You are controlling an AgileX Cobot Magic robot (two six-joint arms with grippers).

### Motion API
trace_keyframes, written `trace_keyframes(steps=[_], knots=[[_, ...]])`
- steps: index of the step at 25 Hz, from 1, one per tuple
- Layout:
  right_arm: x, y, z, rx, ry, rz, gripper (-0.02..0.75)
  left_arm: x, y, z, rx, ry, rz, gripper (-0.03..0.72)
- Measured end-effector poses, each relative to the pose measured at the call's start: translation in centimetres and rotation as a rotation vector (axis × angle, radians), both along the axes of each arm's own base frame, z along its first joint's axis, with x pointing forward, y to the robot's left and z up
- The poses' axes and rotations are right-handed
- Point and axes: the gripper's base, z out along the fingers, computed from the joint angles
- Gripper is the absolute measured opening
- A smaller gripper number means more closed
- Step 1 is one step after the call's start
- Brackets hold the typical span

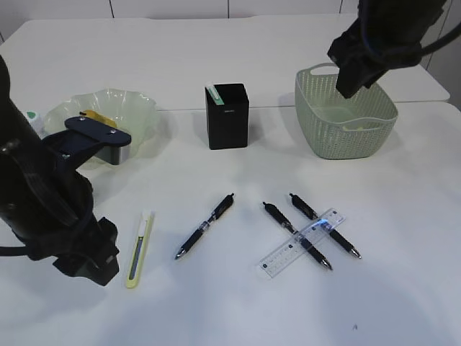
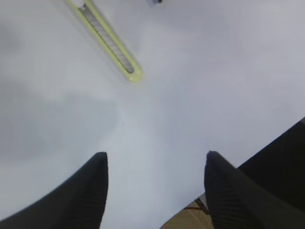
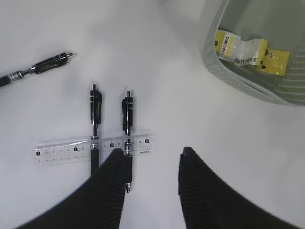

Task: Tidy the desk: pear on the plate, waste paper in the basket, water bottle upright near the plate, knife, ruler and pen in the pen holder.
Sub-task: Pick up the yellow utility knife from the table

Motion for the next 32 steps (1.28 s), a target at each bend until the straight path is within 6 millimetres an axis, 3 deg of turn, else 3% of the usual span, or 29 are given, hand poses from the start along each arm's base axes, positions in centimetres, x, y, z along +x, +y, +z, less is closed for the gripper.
trace_keyframes(steps=[10, 19, 26, 32], knots=[[-0.3, -0.2, -1.0, -0.019, 0.035, -0.004, 0.314, 3.5, -1.6, 5.1, 0.039, -0.025, 0.107, 0.449], [-0.3, -0.2, -0.9, -0.02, 0.033, -0.008, 0.314, 5.3, -2.7, 3.3, 0.074, 0.057, 0.34, 0.448], [-0.3, -0.2, -0.9, -0.017, 0.034, -0.021, 0.314, 6.0, -3.2, 3.2, 0.001, 0.019, 0.506, 0.448], [-0.3, -0.2, -0.9, -0.017, 0.034, -0.021, 0.314, 7.1, -2.0, 3.0, -0.026, 0.015, 0.622, 0.448]])
